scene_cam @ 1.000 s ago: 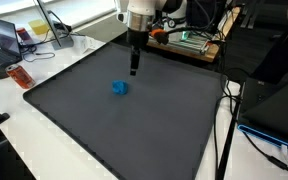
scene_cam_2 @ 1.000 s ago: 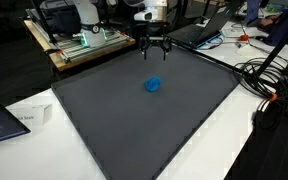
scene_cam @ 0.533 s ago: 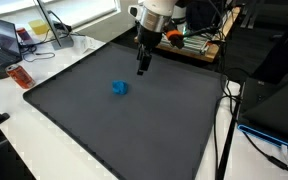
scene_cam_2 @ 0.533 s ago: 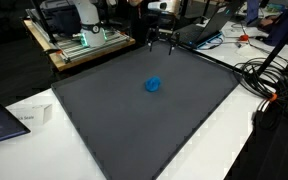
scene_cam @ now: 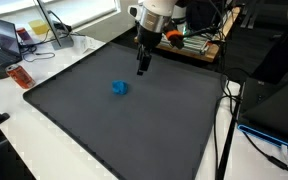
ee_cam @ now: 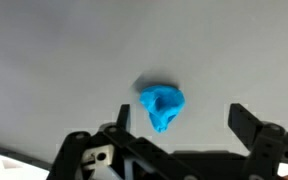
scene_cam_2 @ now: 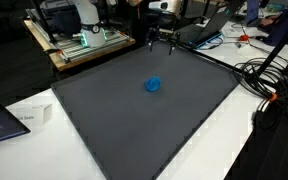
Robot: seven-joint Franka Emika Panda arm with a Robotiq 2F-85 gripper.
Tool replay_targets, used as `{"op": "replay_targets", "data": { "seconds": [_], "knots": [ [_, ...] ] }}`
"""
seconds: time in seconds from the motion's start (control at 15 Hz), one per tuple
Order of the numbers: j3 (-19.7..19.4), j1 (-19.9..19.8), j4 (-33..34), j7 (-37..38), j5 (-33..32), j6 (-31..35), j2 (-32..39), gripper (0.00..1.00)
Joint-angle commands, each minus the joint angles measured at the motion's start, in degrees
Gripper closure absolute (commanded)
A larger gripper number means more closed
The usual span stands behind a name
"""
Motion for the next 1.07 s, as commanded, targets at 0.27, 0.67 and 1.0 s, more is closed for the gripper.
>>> {"op": "replay_targets", "data": {
  "seconds": [0.27,0.67,1.0],
  "knots": [
    [5.1,-2.9,11.5,-11.5,0.9,-12.0,3.8,0.0],
    [6.8,-1.9,25.0,-21.9,1.2,-20.3,11.7,0.0],
    [6.0,-1.5,37.2,-31.7,1.7,-29.9,19.7,0.0]
  ]
}}
